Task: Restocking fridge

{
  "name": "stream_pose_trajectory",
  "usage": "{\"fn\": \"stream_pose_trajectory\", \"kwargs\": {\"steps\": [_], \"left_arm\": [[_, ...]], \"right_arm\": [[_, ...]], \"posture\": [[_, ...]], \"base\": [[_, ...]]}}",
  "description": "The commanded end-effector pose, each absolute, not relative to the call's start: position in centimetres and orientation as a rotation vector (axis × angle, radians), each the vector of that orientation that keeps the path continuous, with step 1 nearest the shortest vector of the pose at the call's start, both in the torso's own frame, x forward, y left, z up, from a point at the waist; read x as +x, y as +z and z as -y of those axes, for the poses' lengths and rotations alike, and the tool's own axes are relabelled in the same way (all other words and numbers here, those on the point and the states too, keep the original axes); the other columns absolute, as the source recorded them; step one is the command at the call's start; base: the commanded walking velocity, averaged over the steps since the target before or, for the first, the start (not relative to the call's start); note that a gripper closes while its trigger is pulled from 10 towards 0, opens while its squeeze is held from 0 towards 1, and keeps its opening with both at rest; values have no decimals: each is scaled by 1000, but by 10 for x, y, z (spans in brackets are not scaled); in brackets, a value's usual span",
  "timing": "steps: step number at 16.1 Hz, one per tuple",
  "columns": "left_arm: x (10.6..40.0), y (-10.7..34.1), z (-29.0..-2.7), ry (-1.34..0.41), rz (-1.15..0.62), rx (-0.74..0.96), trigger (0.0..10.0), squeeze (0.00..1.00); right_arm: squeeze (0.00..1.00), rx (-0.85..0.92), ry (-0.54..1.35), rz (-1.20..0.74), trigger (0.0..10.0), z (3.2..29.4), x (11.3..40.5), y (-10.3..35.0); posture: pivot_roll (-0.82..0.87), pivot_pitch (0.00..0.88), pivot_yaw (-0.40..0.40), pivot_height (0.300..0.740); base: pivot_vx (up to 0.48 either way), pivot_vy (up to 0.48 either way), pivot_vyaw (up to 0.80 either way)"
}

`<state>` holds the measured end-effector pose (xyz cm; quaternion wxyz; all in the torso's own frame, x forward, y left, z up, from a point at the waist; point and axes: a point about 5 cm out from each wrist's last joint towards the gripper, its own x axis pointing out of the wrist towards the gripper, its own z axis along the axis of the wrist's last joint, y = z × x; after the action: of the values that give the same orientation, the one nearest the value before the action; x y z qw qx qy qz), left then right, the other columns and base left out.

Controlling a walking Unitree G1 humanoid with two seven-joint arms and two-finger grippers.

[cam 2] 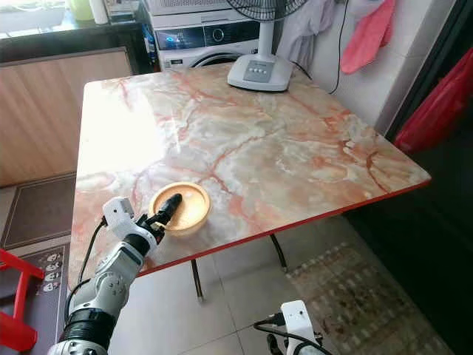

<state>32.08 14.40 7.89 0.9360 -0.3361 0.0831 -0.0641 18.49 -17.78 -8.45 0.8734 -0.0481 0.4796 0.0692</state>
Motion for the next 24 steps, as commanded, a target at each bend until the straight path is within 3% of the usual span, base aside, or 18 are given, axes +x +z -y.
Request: {"fn": "stream_pose_trajectory", "kwargs": {"steps": [1, 12, 17, 23, 24], "left_arm": [[321, 75, -148, -106, -196, -657, 0, 0], [324, 86, -152, -97, -111, -604, 0, 0], [322, 110, -160, -107, 53, -749, 0, 0], [320, 132, -180, -41, 150, -787, 0, 0], [315, 135, -186, -19, 159, -768, 3255, 0]], "right_arm": [[0, -107, 148, -996, 10000, 178, 187, -83], [0, -109, 151, -995, 10000, 178, 188, -83], [0, -108, 149, -995, 10000, 178, 188, -83], [0, -96, 133, -989, 10000, 179, 190, -82], [0, -83, 121, -986, 10000, 179, 190, -82]], "posture": [[48, 21, -11, 740], [49, 21, -7, 740], [49, 19, -7, 740], [50, 6, -12, 740], [49, 1, -13, 740]], "base": [[0, 0, 0], [0, 0, 0], [0, 0, 0], [0, 0, 0], [0, 0, 0]]}}
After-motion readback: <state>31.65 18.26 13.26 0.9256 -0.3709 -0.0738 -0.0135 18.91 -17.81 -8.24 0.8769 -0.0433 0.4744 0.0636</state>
